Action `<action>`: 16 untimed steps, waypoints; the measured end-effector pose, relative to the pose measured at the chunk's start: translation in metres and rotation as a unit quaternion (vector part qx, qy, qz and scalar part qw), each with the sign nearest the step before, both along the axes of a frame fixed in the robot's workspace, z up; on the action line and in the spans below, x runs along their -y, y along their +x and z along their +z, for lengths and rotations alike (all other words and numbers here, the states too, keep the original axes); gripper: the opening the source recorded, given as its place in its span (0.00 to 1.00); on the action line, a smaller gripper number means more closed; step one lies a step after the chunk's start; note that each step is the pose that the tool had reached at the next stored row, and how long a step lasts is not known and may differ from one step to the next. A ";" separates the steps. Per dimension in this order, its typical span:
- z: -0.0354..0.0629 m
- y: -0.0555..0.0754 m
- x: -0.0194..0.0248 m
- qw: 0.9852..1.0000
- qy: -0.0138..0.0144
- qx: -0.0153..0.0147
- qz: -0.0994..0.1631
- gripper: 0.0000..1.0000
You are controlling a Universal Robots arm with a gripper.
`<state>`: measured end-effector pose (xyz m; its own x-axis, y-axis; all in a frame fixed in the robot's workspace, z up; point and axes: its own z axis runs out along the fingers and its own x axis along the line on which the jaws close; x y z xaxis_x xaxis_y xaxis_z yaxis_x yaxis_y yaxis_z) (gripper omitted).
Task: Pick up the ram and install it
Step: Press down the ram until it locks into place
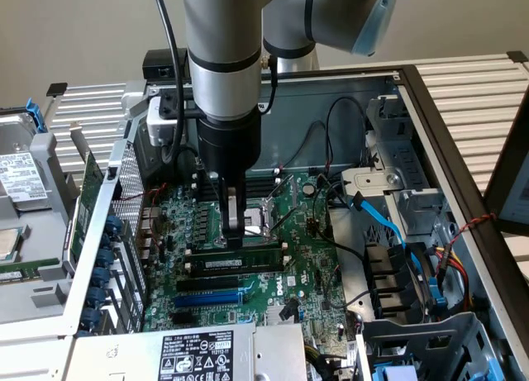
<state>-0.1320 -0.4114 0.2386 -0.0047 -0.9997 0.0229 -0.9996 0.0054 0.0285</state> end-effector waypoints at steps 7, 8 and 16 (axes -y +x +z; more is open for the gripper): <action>-0.0025 0.000 -0.0001 1.000 -0.001 0.002 0.000 0.11; -0.0027 0.000 -0.0001 1.000 -0.001 0.002 0.000 0.11; -0.0040 0.000 -0.0001 1.000 -0.001 0.005 0.000 0.11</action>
